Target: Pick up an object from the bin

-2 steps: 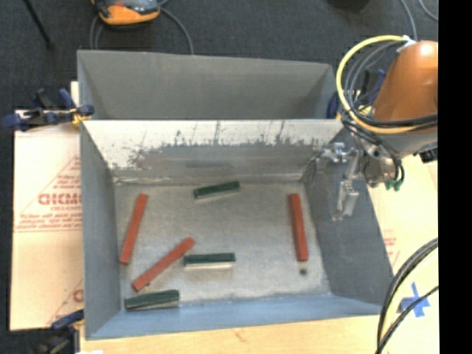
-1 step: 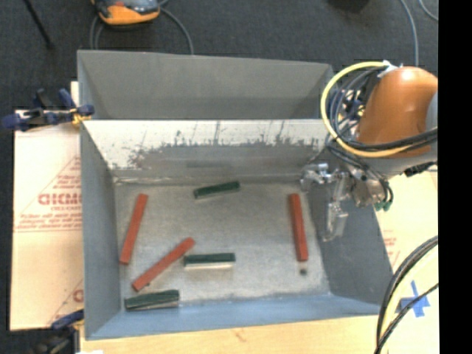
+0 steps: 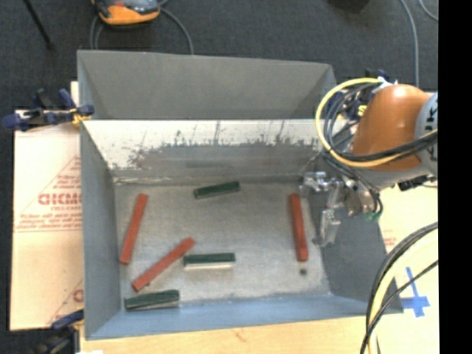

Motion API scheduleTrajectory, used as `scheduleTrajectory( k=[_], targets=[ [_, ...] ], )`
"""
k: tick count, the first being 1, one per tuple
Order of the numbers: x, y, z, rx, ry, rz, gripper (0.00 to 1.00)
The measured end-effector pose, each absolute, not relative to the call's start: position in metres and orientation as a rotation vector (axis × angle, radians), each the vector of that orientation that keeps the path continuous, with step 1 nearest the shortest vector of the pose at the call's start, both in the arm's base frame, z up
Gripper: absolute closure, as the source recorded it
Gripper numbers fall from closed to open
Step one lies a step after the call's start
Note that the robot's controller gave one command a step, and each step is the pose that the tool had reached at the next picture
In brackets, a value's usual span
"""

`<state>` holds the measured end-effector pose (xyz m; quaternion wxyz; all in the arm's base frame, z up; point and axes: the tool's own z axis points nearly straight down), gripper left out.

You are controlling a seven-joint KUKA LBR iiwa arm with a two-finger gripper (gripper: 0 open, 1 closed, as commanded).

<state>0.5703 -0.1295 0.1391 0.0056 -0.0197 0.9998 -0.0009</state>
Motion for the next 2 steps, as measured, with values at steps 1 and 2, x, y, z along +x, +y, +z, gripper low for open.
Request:
scheduleTrajectory(
  k=[1,2],
  targets=[
    [0.563,-0.14,0.098,-0.156,3.135,-0.002,0.0],
    [0.545,-0.141,0.081,-0.68,3.061,-0.004,0.0]
  ],
)
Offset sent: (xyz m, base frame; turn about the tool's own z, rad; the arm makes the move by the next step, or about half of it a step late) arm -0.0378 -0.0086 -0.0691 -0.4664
